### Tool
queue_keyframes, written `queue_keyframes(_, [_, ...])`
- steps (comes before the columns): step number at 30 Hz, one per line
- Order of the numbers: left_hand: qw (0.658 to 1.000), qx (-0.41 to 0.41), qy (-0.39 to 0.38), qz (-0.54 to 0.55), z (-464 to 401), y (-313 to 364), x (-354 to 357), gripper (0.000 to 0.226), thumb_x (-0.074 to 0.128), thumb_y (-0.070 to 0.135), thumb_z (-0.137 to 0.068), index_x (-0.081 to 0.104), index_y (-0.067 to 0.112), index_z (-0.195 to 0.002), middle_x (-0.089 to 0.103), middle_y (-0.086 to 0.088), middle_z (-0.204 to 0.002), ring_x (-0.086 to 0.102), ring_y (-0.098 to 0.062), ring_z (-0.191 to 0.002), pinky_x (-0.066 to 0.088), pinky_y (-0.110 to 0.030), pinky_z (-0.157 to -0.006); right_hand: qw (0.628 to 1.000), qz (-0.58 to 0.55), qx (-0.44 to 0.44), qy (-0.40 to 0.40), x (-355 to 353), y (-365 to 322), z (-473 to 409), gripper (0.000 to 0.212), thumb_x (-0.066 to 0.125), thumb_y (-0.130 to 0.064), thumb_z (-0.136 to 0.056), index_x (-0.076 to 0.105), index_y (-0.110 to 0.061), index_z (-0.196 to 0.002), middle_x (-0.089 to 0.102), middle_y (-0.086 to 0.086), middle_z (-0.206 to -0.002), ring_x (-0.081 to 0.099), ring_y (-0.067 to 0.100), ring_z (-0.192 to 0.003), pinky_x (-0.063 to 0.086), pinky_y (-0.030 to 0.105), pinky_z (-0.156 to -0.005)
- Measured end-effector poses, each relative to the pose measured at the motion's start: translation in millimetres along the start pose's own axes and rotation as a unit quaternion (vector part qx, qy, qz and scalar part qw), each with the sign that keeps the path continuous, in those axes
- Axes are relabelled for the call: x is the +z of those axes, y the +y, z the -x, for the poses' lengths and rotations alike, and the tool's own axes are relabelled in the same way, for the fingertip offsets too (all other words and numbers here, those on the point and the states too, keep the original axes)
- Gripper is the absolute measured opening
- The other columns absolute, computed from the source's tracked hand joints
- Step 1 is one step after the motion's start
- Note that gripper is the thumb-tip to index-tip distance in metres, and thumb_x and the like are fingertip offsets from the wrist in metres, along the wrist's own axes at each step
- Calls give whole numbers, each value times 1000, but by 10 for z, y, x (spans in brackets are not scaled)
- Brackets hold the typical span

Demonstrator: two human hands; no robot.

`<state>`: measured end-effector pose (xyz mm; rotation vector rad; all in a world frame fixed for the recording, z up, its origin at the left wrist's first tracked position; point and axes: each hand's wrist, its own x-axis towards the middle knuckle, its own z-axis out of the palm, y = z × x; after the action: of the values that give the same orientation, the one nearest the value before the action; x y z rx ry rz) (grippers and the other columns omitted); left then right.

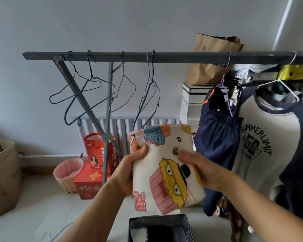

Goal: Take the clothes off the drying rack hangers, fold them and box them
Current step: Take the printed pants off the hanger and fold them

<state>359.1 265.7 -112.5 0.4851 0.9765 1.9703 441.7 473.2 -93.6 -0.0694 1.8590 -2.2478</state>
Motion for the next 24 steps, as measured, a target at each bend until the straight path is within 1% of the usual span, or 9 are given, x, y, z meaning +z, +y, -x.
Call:
queue_keyframes(4, [996,-48,46,-67,27,83,-150,76,89,36,-60,61,6,-124,65,-22,-116,64,-39,-101,52,-51,-92,998,-44,-2,46,-27,156,-75,84,92,-34,-51,58,-6,-123,68,23,-114,69,34,-94,57,43,-79])
queue_keyframes(7, [995,-59,73,-42,35,9,-300,84,89,43,-60,58,6,-128,64,-22,-119,64,-39,-104,53,-50,-91,990,-93,-25,101,20,263,-143,57,76,-16,-66,60,-7,-120,69,23,-110,70,36,-91,59,44,-74])
queue_keyframes(11, [992,-25,98,71,104,-274,-449,74,48,65,-84,61,5,-126,67,-23,-118,68,-39,-101,58,-48,-81,969,-121,-74,200,46,505,-239,55,74,-9,-70,60,-8,-123,69,21,-113,69,38,-97,58,47,-78])
queue_keyframes(13, [990,-4,85,117,99,-471,-554,86,41,73,-83,58,6,-133,57,-24,-133,59,-40,-119,49,-50,-99,957,-138,-92,239,60,644,-270,53,71,-11,-73,59,-10,-125,69,20,-115,67,39,-103,55,53,-86])
queue_keyframes(15, [983,32,96,150,40,-646,-626,95,46,77,-76,50,7,-140,49,-22,-142,48,-39,-131,33,-51,-113,939,-159,-96,289,58,817,-332,54,70,-14,-71,60,-12,-124,70,18,-113,68,38,-102,55,53,-86])
queue_keyframes(18, [972,57,141,178,-114,-859,-642,107,49,84,-68,44,9,-144,52,-19,-142,47,-37,-132,24,-51,-118,915,-175,-113,346,98,1039,-461,50,71,-12,-76,59,-16,-124,72,13,-111,70,34,-99,57,49,-79])
queue_keyframes(20, [974,37,169,146,-239,-930,-577,107,36,89,-67,47,13,-142,56,-16,-138,50,-36,-130,28,-52,-116,901,-176,-122,377,109,1149,-563,46,71,-9,-81,59,-17,-125,73,10,-110,70,32,-97,58,49,-78])
queue_keyframes(22, [975,21,170,145,-361,-929,-532,104,37,87,-68,50,14,-139,57,-16,-137,51,-36,-129,34,-52,-112,894,-168,-129,394,93,1256,-644,50,76,-10,-79,58,-20,-124,72,9,-110,70,33,-99,57,54,-81])
queue_keyframes(24, [973,24,186,136,-462,-875,-513,82,44,74,-77,58,12,-130,61,-18,-131,56,-37,-123,42,-52,-105,897,-136,-130,401,64,1355,-679,56,82,-12,-72,58,-24,-121,72,8,-112,68,33,-102,54,58,-85])
